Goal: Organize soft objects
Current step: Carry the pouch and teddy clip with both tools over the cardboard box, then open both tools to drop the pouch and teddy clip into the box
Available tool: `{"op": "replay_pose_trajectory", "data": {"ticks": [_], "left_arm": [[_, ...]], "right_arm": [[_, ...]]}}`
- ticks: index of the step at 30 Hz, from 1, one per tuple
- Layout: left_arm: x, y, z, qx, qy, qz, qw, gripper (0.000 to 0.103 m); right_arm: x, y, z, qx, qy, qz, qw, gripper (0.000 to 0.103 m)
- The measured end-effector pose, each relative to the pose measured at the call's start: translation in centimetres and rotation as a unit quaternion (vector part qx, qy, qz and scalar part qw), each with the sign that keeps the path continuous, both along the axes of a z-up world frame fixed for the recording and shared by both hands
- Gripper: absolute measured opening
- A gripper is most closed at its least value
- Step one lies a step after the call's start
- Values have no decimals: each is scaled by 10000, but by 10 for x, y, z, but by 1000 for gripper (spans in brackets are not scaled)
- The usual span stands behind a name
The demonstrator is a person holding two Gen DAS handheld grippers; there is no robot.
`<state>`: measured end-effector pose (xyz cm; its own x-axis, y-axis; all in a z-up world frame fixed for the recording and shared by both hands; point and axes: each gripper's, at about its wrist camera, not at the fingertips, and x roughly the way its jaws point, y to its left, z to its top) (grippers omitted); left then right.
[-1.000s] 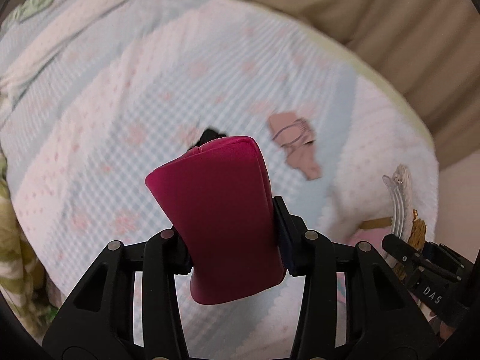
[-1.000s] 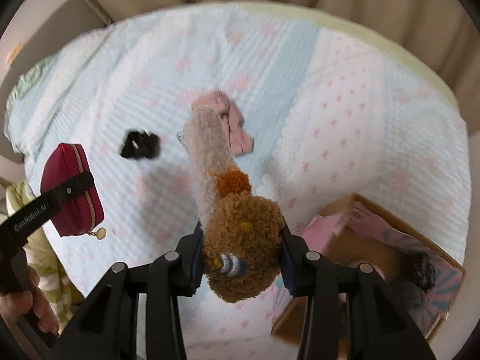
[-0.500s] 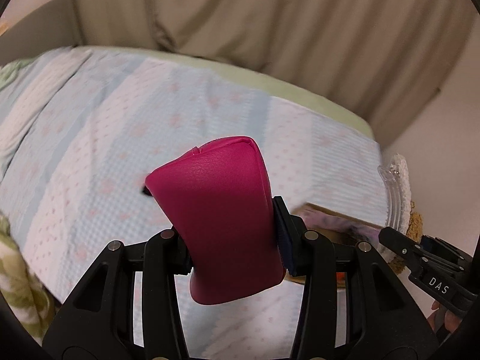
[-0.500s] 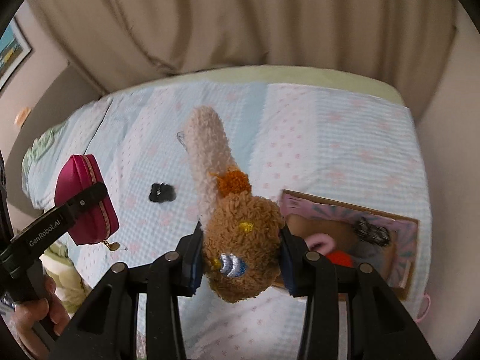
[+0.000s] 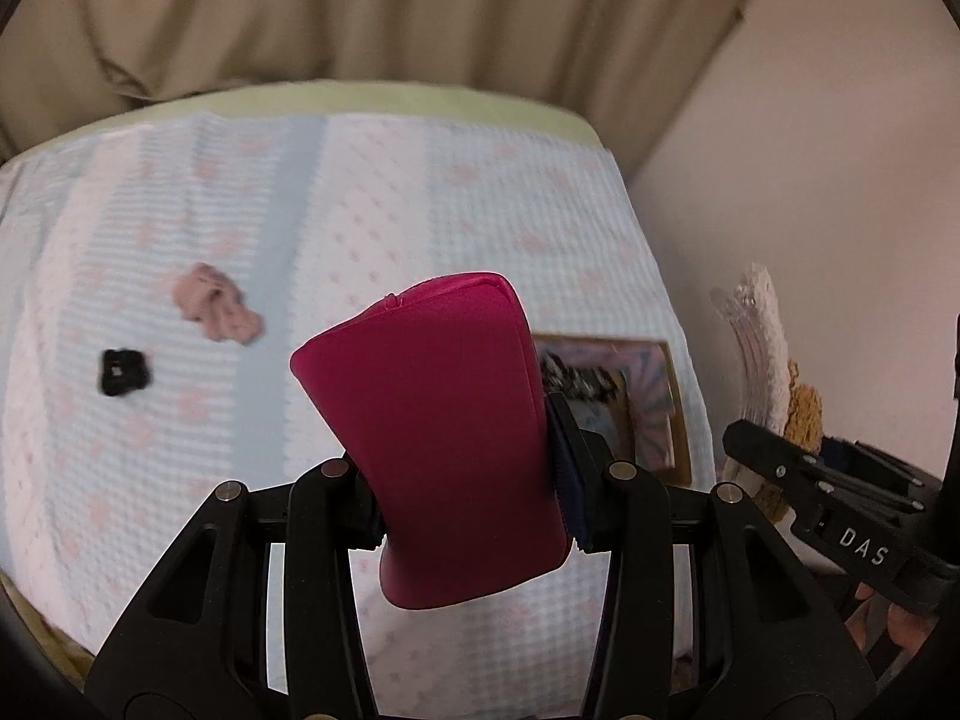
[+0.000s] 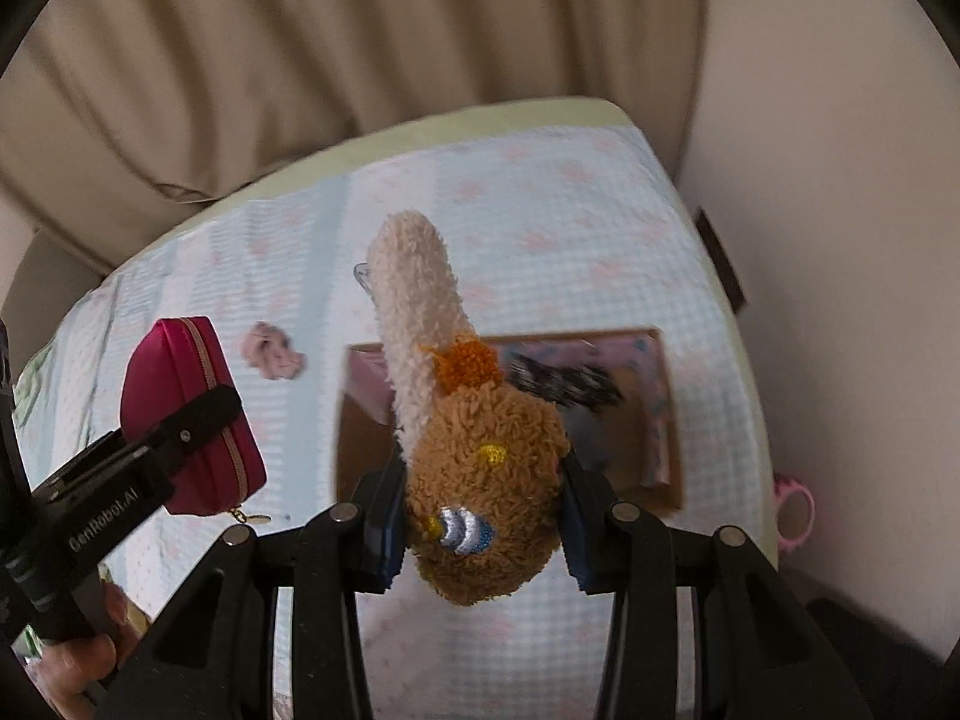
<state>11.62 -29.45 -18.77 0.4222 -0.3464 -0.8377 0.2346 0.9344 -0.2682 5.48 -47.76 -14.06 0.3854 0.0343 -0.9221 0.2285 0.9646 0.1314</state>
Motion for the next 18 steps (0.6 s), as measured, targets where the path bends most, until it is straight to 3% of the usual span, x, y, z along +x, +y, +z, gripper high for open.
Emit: {"op": "replay_pose_trajectory", "data": {"ticks": [8, 18], "left_arm": [[18, -69, -62, 408, 532, -638, 9957, 39], [53, -96, -151, 1182, 1122, -1080, 9807, 39]], "right_arm": [[1, -57, -55, 188, 585, -520, 9968, 38], [20, -87, -125, 597, 1209, -879, 9870, 38]]}}
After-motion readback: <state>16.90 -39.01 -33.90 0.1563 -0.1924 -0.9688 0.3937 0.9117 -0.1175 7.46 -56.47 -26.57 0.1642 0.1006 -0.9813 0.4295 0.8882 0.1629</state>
